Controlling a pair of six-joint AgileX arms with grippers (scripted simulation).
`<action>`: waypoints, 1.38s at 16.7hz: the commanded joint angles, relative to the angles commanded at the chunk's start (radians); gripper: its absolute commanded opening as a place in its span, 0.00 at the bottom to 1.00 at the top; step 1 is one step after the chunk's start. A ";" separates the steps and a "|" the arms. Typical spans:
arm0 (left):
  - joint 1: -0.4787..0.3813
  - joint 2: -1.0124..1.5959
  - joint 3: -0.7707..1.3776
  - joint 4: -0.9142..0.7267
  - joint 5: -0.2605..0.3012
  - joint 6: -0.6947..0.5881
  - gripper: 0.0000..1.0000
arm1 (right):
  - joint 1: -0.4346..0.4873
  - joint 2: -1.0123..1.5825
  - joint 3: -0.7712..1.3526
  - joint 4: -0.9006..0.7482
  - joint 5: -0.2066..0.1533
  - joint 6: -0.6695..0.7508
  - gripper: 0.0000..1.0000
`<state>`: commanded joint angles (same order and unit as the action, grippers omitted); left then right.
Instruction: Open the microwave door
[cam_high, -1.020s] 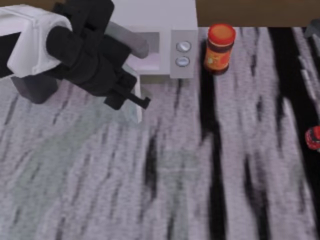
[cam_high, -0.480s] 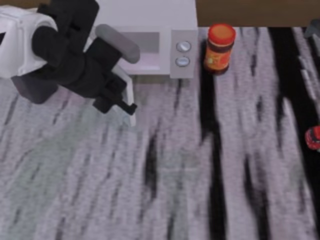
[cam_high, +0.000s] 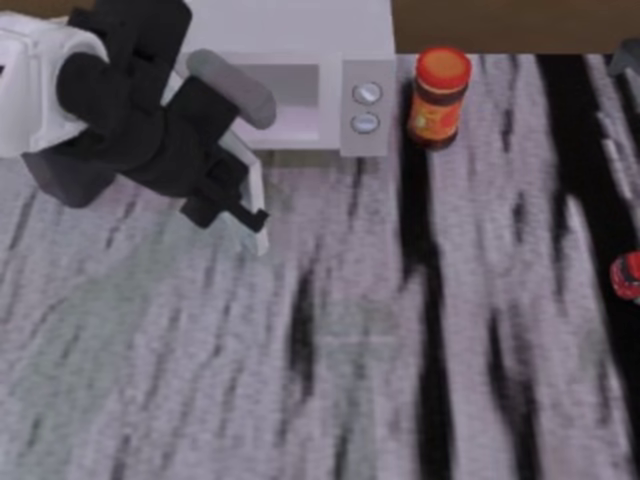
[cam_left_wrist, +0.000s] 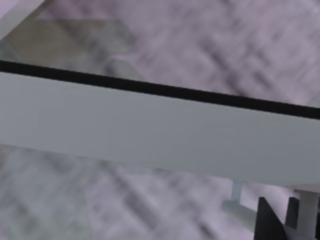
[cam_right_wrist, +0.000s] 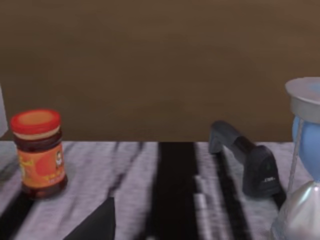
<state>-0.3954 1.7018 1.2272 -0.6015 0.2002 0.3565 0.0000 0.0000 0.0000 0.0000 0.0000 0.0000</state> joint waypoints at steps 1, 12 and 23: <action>0.000 0.000 0.000 0.000 0.000 0.000 0.00 | 0.000 0.000 0.000 0.000 0.000 0.000 1.00; 0.000 0.000 0.000 0.000 0.000 0.000 0.00 | 0.000 0.000 0.000 0.000 0.000 0.000 1.00; 0.020 -0.007 -0.009 -0.014 0.030 0.054 0.00 | 0.000 0.000 0.000 0.000 0.000 0.000 1.00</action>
<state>-0.3755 1.6945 1.2183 -0.6158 0.2306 0.4101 0.0000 0.0000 0.0000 0.0000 0.0000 0.0000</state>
